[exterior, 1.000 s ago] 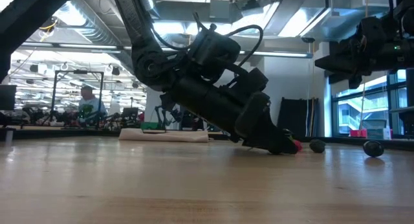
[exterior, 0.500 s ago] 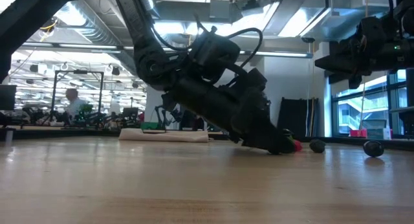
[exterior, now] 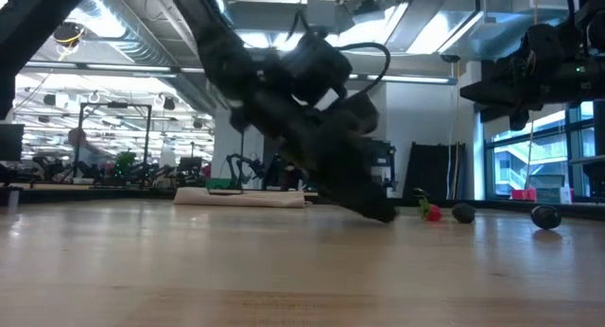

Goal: Pick and placing Produce into tupperware
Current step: Put the left black cherry into the transparent bin

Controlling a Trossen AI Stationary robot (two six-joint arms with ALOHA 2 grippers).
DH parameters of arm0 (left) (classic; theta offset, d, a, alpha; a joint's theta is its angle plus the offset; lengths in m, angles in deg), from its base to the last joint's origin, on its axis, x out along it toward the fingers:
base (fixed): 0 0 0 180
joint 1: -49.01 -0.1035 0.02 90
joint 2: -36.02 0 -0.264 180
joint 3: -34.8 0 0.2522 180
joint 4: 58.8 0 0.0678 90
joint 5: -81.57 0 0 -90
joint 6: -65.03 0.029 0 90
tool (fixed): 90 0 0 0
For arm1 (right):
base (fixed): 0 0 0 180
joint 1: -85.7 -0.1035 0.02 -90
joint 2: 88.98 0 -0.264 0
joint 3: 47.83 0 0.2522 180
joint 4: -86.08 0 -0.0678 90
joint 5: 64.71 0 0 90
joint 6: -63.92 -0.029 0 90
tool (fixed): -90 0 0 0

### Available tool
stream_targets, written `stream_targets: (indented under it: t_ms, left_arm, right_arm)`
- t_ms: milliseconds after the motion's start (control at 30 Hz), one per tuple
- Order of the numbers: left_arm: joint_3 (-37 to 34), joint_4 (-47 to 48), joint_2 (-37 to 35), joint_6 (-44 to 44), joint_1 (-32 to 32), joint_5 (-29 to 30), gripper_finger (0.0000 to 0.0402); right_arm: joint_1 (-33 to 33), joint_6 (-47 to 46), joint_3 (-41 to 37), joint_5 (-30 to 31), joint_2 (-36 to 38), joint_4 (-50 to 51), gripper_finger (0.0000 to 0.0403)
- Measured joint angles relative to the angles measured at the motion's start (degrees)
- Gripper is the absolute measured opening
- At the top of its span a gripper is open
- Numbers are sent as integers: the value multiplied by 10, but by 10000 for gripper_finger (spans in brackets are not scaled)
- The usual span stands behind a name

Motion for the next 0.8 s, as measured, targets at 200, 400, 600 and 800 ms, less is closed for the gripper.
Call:
stream_targets:
  t_ms: [200, 400, 600, 800]
  left_arm:
    - [-4, 232, -121, 12, -18, 18, 93]
    - [-2, 480, -251, 1, -26, 54, 91]
    - [-2, 695, -373, -97, -10, 70, 94]
    - [-1, 836, -473, -257, 56, 69, 91]
  right_arm:
    - [0, -6, 0, 0, 0, -1, 13]
    - [0, -8, 0, 0, 0, -14, 13]
    - [0, -13, 0, 0, 0, -38, 13]
    - [-1, -23, 0, 0, 0, -45, 13]
